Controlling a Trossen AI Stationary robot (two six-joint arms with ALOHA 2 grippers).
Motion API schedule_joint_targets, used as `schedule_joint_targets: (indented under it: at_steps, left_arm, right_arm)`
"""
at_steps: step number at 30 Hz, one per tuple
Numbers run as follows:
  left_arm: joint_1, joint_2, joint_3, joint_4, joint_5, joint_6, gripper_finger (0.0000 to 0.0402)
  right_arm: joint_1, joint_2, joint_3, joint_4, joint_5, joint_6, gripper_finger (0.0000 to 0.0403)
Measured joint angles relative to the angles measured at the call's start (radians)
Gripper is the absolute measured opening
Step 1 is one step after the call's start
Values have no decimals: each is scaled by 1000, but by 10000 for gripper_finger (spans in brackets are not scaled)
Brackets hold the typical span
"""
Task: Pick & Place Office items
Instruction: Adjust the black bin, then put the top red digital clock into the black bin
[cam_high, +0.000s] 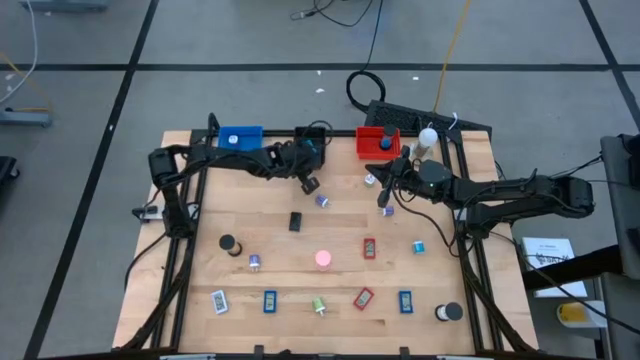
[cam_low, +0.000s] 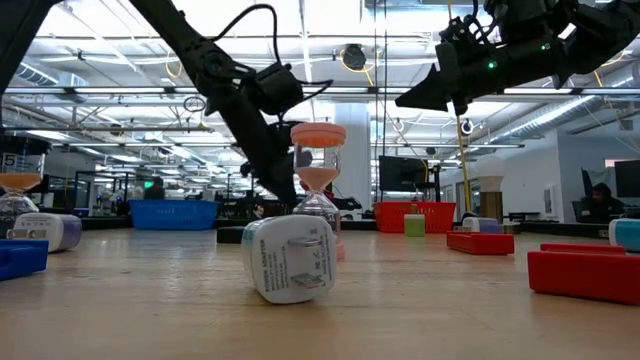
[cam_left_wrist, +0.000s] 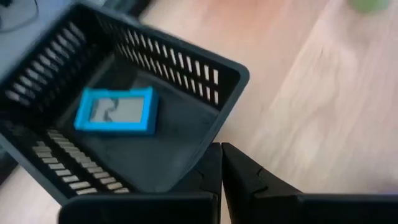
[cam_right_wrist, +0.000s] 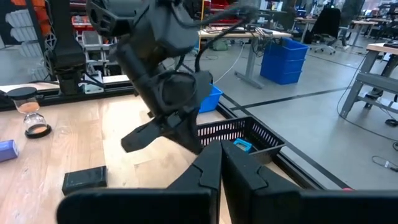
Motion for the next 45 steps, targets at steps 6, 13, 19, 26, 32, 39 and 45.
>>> schedule_joint_targets:
  at_steps: [6, 13, 19, 26, 32, 39, 45]
  left_arm:
    - [16, 0, 0, 20, 14, -18, 4]
    - [13, 0, 0, 38, 31, -19, 19]
    - [-2, 0, -1, 18, 45, -1, 9]
    - [-6, -23, -2, -12, 47, 20, 8]
    - [-51, -146, -9, -82, 3, 21, 4]
    - [-182, -333, -232, 184, 0, 35, 17]
    - [-285, -423, -517, 571, 28, 27, 9]
  right_arm:
    - [0, 0, 0, -5, 0, 0, 4]
    - [0, 0, 0, -5, 0, 0, 4]
    - [0, 0, 0, -5, 0, 0, 4]
    - [0, 0, 0, -8, 0, 0, 4]
    - [0, 0, 0, -13, 0, -6, 4]
    - [0, 2, 0, -12, 0, 2, 4]
    - [0, 6, -1, -34, 0, 55, 4]
